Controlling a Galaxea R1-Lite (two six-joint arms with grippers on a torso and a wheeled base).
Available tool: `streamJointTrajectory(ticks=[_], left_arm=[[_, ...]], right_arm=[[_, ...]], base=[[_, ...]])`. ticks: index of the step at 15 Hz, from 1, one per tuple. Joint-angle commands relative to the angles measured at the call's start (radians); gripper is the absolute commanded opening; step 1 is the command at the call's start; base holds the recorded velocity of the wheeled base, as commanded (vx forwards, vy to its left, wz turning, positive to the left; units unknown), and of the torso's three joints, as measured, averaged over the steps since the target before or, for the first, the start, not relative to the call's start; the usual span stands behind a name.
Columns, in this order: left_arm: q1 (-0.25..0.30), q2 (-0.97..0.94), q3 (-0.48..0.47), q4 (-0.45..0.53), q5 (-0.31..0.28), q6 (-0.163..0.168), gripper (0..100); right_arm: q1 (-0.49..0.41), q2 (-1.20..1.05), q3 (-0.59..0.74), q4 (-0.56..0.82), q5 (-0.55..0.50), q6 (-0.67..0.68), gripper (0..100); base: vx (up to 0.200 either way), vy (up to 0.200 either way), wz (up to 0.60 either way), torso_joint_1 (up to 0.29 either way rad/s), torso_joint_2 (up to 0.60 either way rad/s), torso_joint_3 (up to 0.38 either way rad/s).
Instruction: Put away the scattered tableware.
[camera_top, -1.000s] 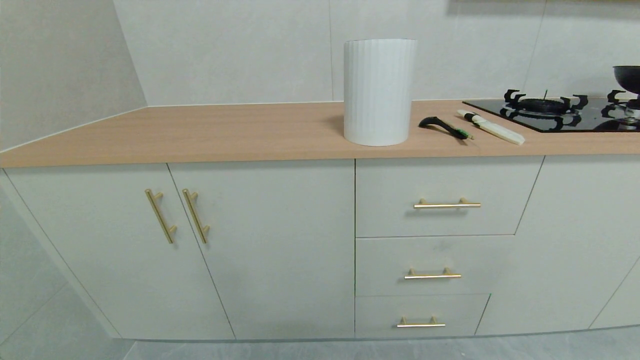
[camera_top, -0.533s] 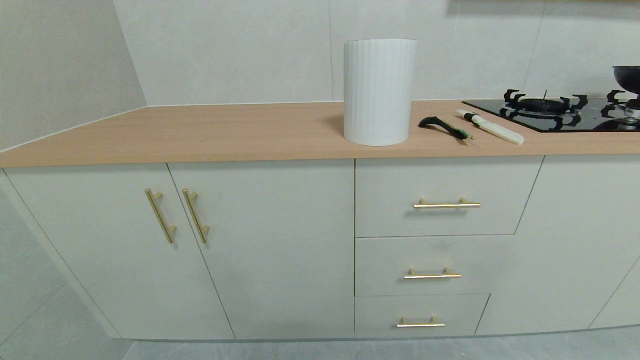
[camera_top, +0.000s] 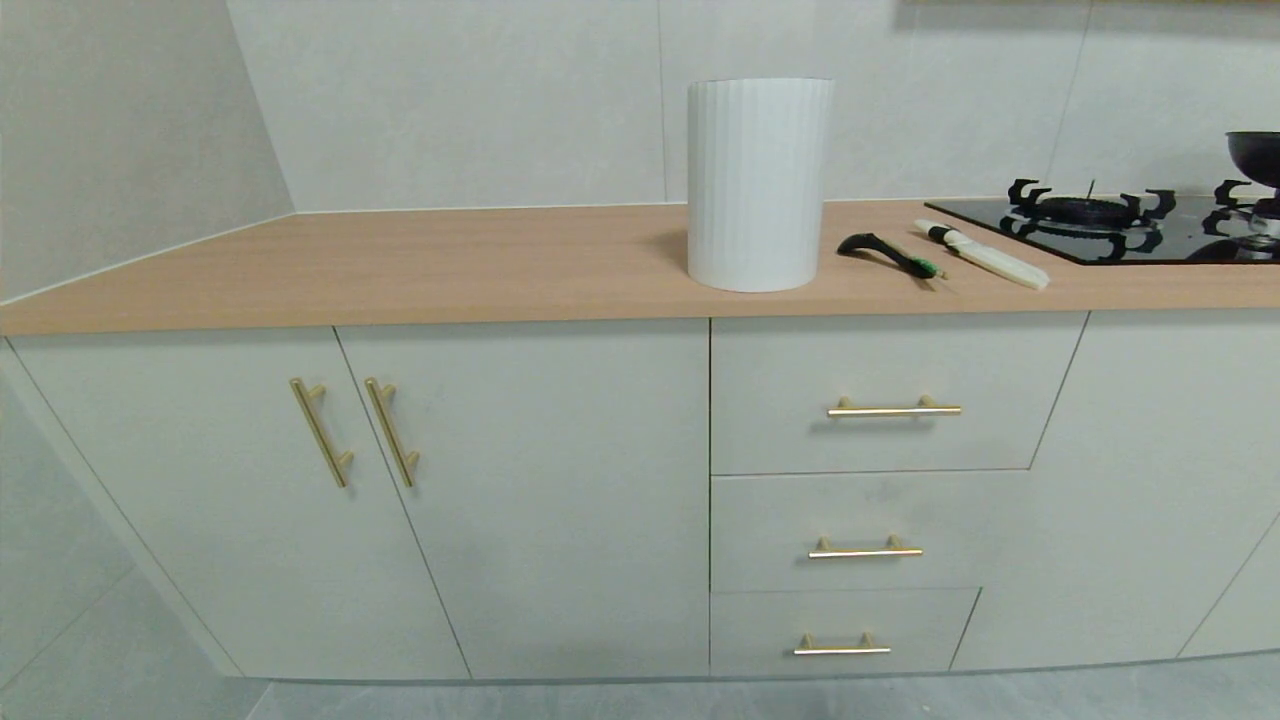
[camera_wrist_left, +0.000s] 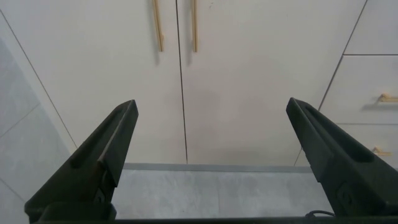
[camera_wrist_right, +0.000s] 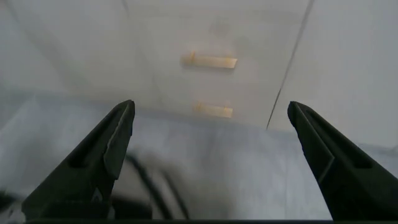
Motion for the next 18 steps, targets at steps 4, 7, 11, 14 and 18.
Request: streamJointTrajectory(ticks=[4,7,11,14,18], left_arm=[[-0.001,0.000,0.000,-0.001,0.000,0.000,100],[-0.001,0.000,0.000,-0.001,0.000,0.000,100],[-0.001,0.000,0.000,-0.001,0.000,0.000,100],[0.001,0.000,0.000,-0.001,0.000,0.000,100],[-0.001,0.000,0.000,-0.001,0.000,0.000,100]], right_arm=[[0.140,0.810,-0.177,-0.279,0.012,-0.016,100],[0.140,1.077,-0.214,-0.428,0.006,-0.016,100],[0.141,1.320,-0.303,-0.537,-0.002,-0.017,100],[0.146,1.428,-0.329,-0.548,-0.022,-0.016,100],[0.158,1.600,-0.401,-0.765,-0.140,0.027,100]], base=[[0.000,0.000,0.00,0.000,0.00,0.000],[0.000,0.000,0.00,0.000,0.00,0.000],[0.000,0.000,0.00,0.000,0.00,0.000],[0.000,0.000,0.00,0.000,0.00,0.000],[0.000,0.000,0.00,0.000,0.00,0.000]])
